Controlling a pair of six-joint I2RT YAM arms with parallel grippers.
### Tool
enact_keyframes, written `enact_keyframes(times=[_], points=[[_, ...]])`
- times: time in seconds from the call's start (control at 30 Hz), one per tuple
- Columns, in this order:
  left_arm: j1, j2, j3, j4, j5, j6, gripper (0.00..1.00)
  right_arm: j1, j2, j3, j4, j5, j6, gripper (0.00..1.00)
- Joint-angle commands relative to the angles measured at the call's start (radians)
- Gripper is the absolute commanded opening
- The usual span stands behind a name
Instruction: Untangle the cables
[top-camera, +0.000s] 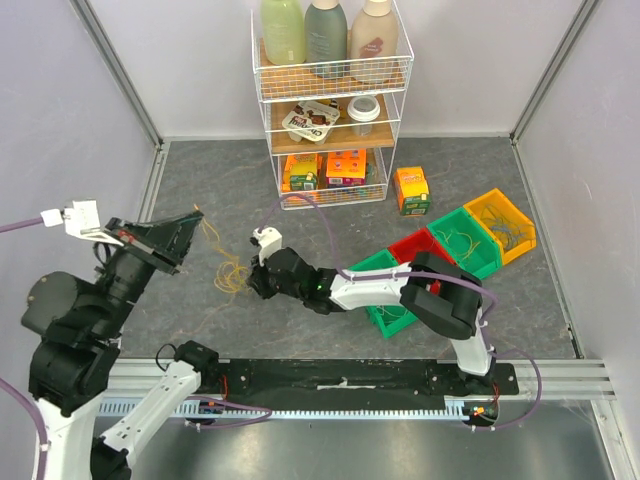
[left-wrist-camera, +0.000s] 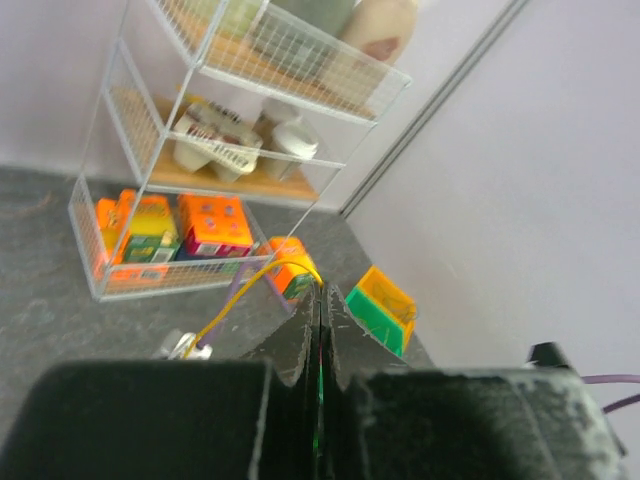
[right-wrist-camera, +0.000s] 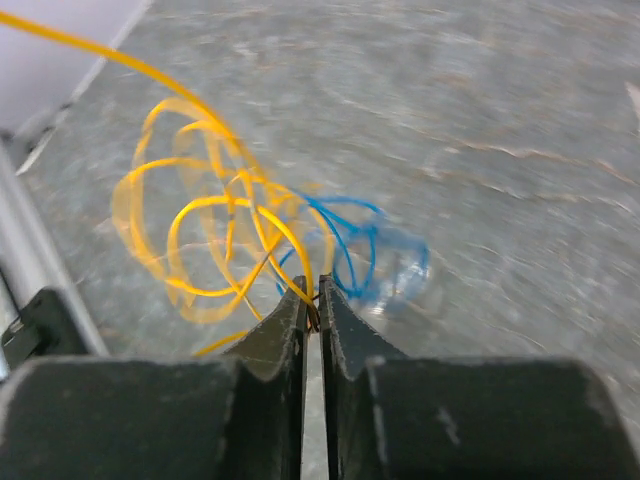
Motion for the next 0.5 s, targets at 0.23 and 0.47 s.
enact_keyframes(times=[0.23,0.47], points=[[-0.004,0.195,0.633,0.094,0.170,0.105,0.02,-0.079,-0.007,-0.070,-0.191,0.370,0.123,0.09],[-0.001,0.277,0.625,0.090,0.188,0.043,0.02,-0.109,-0.114,-0.125,-0.157,0.260,0.000,0.00]])
